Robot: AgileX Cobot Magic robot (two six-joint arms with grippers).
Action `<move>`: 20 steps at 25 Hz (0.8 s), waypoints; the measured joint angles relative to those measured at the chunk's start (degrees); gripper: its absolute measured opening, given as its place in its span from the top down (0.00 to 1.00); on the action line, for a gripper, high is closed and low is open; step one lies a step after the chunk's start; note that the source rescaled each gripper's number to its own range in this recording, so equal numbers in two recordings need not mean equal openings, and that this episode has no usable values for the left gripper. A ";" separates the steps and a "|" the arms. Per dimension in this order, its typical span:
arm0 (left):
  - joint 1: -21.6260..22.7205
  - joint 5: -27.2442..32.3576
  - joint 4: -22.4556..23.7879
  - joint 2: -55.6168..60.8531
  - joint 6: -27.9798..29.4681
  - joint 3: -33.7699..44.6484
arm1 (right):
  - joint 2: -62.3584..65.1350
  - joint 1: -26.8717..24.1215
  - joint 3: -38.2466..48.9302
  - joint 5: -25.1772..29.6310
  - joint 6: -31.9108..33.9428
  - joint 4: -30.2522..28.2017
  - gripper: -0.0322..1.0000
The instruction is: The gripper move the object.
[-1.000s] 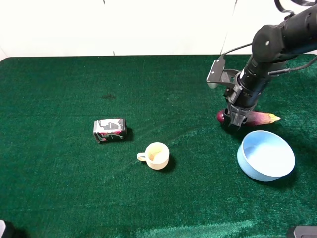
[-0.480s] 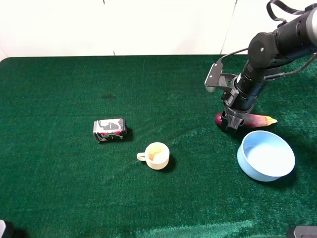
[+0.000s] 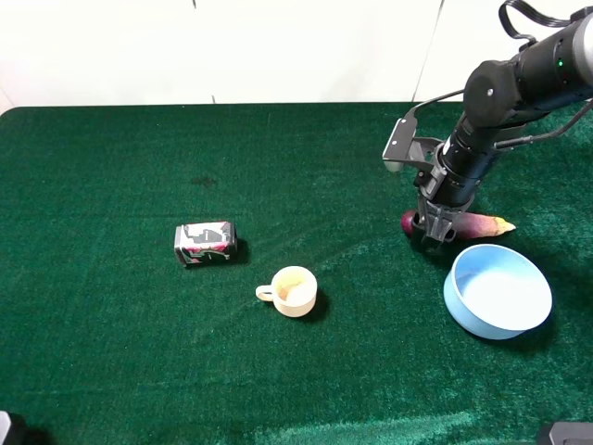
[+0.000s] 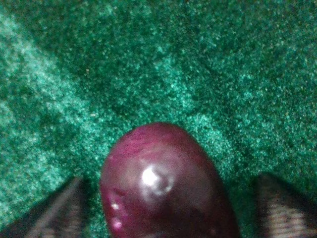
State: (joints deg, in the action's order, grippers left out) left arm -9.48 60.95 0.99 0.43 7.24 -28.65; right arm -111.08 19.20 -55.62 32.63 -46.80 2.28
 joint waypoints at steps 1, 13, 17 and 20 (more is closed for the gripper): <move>0.00 0.00 0.00 0.00 0.00 0.00 | 0.00 0.00 0.00 0.00 0.00 0.07 0.19; 0.00 0.00 0.00 0.00 0.00 0.00 | 3.86 0.00 0.00 -3.01 4.94 -1.59 0.00; 0.00 0.00 0.00 0.00 0.00 0.00 | 9.05 0.00 0.02 -2.69 8.91 -2.28 0.00; 0.00 0.00 0.00 0.00 0.00 0.00 | 13.63 0.40 0.02 -1.14 11.03 -3.21 0.00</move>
State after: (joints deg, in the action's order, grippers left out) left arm -9.48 60.95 0.99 0.43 7.24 -28.65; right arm -97.45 19.60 -55.60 31.49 -35.78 -0.93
